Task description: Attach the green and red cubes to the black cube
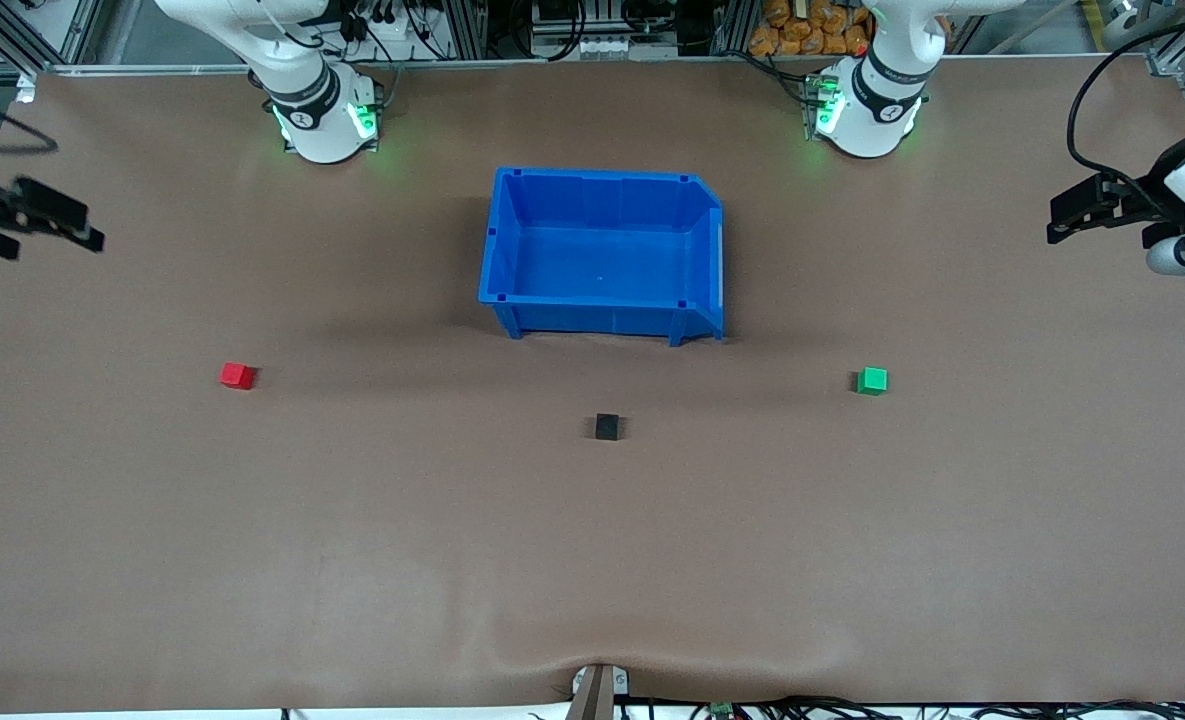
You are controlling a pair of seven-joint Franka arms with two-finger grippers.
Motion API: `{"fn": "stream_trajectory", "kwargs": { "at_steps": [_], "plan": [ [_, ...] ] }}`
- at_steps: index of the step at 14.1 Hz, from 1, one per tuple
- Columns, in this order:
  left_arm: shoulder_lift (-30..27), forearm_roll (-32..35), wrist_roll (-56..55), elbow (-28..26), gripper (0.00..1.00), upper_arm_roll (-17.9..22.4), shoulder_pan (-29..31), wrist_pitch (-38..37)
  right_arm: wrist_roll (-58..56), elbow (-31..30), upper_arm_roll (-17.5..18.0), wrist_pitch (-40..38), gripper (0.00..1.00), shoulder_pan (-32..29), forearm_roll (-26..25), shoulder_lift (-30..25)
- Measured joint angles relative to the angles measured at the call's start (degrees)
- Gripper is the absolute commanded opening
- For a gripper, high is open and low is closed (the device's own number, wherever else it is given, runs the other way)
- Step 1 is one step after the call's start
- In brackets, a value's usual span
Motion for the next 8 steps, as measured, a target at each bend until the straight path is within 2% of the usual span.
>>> {"fn": "stream_trajectory", "kwargs": {
  "at_steps": [2, 8],
  "plan": [
    [0.0, 0.0, 0.5, 0.0, 1.00, 0.0, 0.0, 0.0, -0.1, 0.1, 0.1, -0.3, 1.00, 0.0, 0.0, 2.6],
    [0.3, 0.0, 0.5, 0.0, 1.00, 0.0, 0.0, 0.0, -0.2, 0.8, 0.0, -2.2, 1.00, -0.1, 0.0, 2.8]
  ]
}}
